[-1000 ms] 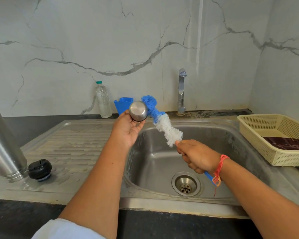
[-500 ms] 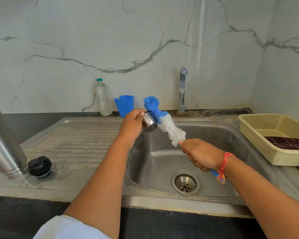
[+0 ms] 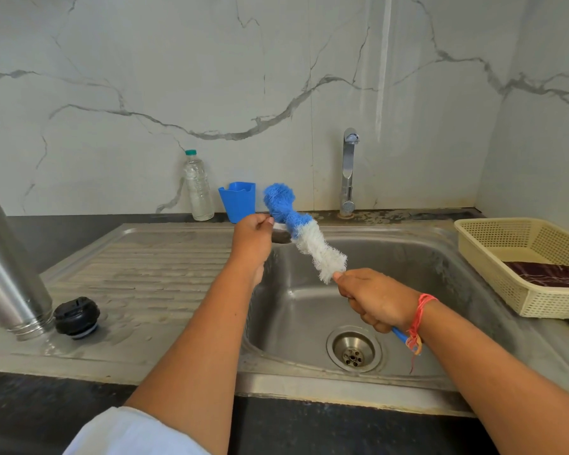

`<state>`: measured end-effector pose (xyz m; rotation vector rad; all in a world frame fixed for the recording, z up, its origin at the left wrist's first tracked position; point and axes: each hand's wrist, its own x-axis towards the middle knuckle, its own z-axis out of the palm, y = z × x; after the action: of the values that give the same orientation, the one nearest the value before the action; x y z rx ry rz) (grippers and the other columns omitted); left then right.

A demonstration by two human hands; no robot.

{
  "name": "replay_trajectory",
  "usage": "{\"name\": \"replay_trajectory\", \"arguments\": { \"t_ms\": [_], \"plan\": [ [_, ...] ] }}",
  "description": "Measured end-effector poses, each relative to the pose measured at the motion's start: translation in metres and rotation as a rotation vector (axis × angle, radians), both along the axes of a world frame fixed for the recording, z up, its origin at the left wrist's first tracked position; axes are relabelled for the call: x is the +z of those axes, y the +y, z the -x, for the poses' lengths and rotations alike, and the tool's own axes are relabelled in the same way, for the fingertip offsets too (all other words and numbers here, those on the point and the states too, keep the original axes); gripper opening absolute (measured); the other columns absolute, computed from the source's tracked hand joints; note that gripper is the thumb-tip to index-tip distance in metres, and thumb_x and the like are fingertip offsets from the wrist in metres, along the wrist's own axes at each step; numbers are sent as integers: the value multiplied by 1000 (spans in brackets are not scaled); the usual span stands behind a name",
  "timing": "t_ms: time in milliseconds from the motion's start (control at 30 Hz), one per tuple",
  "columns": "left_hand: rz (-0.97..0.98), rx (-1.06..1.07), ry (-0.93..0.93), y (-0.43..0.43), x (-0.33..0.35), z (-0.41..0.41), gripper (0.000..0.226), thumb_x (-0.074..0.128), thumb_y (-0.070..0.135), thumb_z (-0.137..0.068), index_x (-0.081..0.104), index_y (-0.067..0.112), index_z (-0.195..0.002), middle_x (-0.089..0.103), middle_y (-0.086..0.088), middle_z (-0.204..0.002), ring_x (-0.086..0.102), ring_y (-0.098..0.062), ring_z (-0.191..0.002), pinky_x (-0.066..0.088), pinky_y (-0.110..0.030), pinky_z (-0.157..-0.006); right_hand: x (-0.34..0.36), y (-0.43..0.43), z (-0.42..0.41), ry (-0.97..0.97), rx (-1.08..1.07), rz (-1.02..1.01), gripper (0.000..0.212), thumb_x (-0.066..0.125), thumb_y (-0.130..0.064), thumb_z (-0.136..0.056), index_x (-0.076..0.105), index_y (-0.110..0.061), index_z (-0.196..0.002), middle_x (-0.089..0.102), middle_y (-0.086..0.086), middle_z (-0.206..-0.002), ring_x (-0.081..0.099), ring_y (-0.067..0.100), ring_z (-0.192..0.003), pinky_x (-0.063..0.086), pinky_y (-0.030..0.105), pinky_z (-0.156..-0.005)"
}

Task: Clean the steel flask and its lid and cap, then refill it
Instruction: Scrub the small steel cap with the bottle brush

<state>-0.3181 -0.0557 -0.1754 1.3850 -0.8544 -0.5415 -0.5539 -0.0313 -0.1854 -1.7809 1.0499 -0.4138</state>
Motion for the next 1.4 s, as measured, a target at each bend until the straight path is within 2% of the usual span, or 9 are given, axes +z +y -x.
{"name": "replay_trajectory", "arguments": {
  "t_ms": [133,200,367,533,733,967,1067,1200,1400],
  "plan": [
    [77,21,224,1,1,-7,16,58,11,-104,73,11,-98,74,-10,-105,70,-23,-100,56,-36,-96,0,2,2,11,40,-35,40,38,-45,-106,39,-21,-74,28,-2,-57,18,11,-43,15,19,-42],
    [126,-7,402,4,3,-12,14,57,3,-103,71,6,-102,74,-17,-117,72,-30,-110,57,-43,-101,-1,3,0,47,60,7,40,38,-44,-106,40,-20,-74,29,-1,-57,20,12,-43,16,20,-42],
    [192,-192,682,10,11,4,25,52,-2,-104,58,-1,-128,75,-20,-116,76,-29,-102,62,-45,-90,-1,0,-2,8,0,57,38,38,-44,-106,40,-20,-76,29,-2,-57,20,11,-42,18,19,-42],
    [302,-122,960,13,14,-4,25,49,0,-106,59,-6,-127,71,-24,-119,72,-32,-109,56,-48,-100,-4,1,-3,53,56,102,39,38,-45,-106,41,-20,-76,31,-2,-56,23,12,-40,20,19,-40],
    [356,-53,1094,10,14,-6,24,41,-3,-107,57,-6,-124,68,-21,-106,69,-31,-96,53,-49,-104,-2,1,-3,77,75,148,38,37,-43,-107,41,-17,-78,32,-1,-57,25,11,-40,22,19,-37],
    [390,68,1104,11,11,-27,39,36,-11,-104,49,-7,-140,61,-28,-134,64,-42,-121,58,-51,-92,-4,0,-1,51,24,33,38,38,-44,-106,41,-20,-76,29,-1,-58,19,12,-43,15,21,-44],
    [340,-29,1013,13,15,-18,33,39,-8,-106,54,-4,-135,65,-26,-129,67,-38,-119,57,-51,-98,-5,3,-3,3,15,-35,39,38,-44,-106,39,-21,-74,26,-2,-57,16,12,-44,12,20,-44],
    [179,-96,710,18,19,3,21,40,-1,-108,58,8,-104,66,-17,-116,68,-28,-104,59,-42,-84,-2,1,-1,-69,-35,-65,39,38,-43,-105,36,-23,-72,26,-3,-57,15,11,-44,12,19,-43],
    [184,108,490,12,16,-8,17,41,8,-110,56,13,-115,59,-3,-110,63,-18,-97,58,-33,-78,-1,5,2,-38,19,-124,41,37,-42,-106,35,-23,-70,27,-3,-56,16,11,-43,12,18,-41]
  ]
}}
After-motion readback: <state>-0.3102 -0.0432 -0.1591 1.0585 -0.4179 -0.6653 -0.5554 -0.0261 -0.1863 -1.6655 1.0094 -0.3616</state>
